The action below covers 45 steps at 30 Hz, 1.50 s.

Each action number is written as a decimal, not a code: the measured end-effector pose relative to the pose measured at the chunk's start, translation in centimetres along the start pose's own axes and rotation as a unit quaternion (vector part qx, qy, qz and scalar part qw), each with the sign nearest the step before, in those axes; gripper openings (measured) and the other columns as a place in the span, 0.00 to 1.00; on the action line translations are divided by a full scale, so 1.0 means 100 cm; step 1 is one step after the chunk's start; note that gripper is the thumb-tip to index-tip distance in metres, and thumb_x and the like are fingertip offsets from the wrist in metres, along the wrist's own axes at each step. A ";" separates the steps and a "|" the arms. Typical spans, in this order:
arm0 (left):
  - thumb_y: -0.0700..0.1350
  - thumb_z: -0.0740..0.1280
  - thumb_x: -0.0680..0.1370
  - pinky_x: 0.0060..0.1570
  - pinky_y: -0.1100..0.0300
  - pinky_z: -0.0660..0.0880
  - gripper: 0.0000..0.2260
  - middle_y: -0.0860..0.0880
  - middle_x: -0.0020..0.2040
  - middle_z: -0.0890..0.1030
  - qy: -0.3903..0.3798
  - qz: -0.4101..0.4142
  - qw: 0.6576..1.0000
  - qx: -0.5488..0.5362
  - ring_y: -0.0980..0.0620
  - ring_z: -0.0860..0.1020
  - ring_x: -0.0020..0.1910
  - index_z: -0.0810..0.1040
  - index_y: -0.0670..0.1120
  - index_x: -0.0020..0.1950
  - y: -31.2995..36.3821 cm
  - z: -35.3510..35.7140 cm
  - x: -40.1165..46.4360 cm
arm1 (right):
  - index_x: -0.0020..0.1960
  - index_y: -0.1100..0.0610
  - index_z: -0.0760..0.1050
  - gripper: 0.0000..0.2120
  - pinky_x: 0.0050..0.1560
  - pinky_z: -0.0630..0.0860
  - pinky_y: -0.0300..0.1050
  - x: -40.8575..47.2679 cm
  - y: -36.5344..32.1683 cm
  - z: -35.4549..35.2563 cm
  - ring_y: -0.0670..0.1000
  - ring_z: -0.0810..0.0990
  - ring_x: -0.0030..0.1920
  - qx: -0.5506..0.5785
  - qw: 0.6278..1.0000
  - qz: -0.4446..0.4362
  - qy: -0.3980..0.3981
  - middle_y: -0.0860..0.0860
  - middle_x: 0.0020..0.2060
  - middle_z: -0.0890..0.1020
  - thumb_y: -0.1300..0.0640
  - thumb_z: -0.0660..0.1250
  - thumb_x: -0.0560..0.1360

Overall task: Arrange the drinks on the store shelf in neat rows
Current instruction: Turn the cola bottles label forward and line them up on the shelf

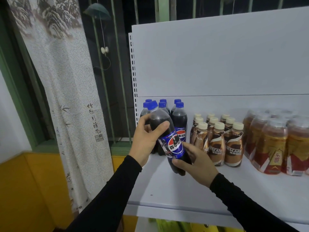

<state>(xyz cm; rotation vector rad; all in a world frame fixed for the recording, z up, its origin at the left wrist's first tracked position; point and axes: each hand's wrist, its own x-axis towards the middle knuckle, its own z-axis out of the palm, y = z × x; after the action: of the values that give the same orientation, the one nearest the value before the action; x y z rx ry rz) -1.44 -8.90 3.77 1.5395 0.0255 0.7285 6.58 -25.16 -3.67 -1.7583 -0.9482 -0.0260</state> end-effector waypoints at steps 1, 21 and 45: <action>0.43 0.73 0.75 0.40 0.65 0.80 0.23 0.50 0.54 0.81 -0.015 0.001 1.000 0.008 0.61 0.83 0.47 0.71 0.52 0.68 -0.002 0.000 -0.002 | 0.57 0.34 0.69 0.22 0.49 0.74 0.27 0.000 0.001 0.000 0.32 0.77 0.54 0.005 1.000 0.004 -0.004 0.26 0.49 0.78 0.53 0.74 0.72; 0.38 0.72 0.76 0.52 0.39 0.81 0.30 0.45 0.61 0.82 -0.068 -0.092 0.978 -0.175 0.43 0.83 0.57 0.64 0.55 0.74 -0.051 0.045 -0.013 | 0.72 0.45 0.67 0.35 0.60 0.74 0.37 -0.071 -0.013 -0.069 0.40 0.75 0.59 -0.209 0.972 0.004 0.103 0.40 0.59 0.75 0.27 0.58 0.71; 0.31 0.73 0.73 0.46 0.51 0.83 0.34 0.44 0.57 0.84 -0.487 -0.115 0.837 -0.220 0.45 0.84 0.54 0.66 0.52 0.73 -0.019 0.336 -0.266 | 0.75 0.53 0.65 0.36 0.63 0.71 0.48 -0.502 -0.124 -0.183 0.56 0.72 0.67 -0.603 0.624 0.357 0.346 0.55 0.70 0.71 0.31 0.52 0.76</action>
<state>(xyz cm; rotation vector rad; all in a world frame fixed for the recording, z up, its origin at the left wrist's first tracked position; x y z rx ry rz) -6.55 -50.16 -6.71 1.2701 -0.6655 -0.2956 -27.47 -67.88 -8.76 -2.8518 0.6443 -0.9549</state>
